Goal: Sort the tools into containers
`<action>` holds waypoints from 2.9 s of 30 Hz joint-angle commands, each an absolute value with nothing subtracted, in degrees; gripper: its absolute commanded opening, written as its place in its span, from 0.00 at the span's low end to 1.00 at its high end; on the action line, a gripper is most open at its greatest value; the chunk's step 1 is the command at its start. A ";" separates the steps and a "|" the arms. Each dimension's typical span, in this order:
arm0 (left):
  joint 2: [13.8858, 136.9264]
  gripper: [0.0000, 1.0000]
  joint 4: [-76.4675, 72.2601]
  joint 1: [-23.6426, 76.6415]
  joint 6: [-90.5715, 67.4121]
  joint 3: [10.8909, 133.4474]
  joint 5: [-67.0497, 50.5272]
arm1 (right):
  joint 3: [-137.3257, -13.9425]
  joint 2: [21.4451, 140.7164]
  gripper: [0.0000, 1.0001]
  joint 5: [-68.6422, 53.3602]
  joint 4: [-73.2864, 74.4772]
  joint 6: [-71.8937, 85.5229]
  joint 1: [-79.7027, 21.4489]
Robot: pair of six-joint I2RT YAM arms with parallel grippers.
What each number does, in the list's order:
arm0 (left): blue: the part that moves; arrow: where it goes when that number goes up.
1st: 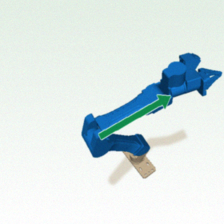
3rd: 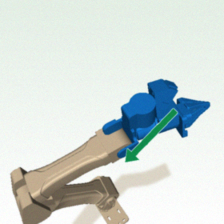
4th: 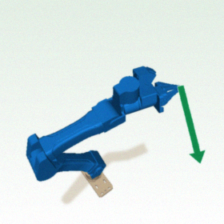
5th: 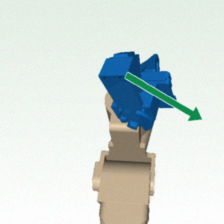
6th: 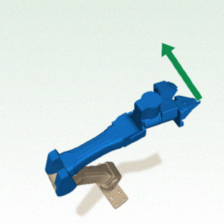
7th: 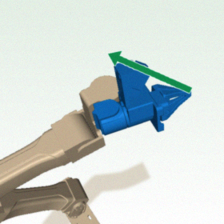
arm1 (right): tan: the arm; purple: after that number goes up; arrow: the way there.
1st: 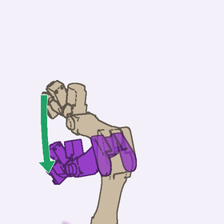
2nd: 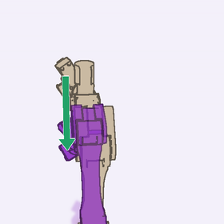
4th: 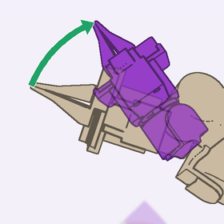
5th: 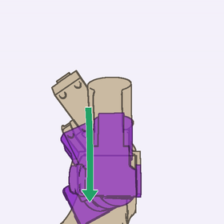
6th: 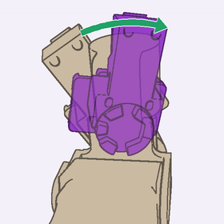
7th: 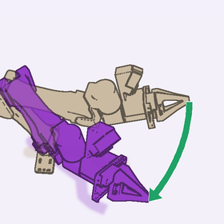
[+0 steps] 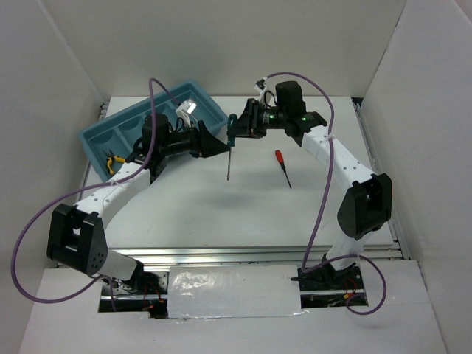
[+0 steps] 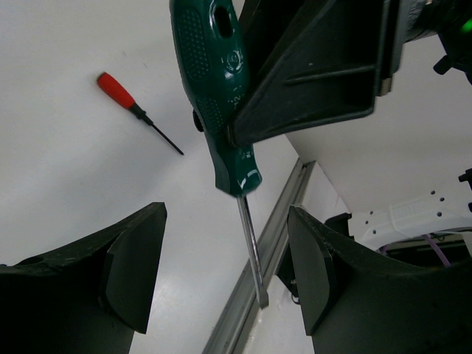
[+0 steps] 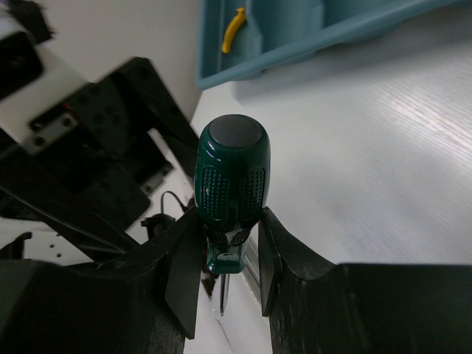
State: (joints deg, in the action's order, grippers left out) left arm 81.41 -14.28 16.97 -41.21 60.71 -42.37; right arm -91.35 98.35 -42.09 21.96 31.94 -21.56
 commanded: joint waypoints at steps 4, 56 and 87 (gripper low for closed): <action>84.72 0.78 -19.42 18.64 -44.56 63.19 -41.66 | -90.27 93.17 0.00 -45.17 13.45 38.58 -24.87; 105.53 0.00 8.79 -8.44 -22.50 94.38 4.73 | -76.83 86.58 0.99 -40.96 25.49 22.41 -8.35; 120.15 0.61 13.80 -8.35 -23.73 95.97 6.68 | -79.10 97.11 0.85 -15.48 40.69 10.73 -5.27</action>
State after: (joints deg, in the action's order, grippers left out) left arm 120.27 14.11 -8.58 -24.12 93.30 8.34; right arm -75.66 95.92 -21.30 38.09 13.17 -3.62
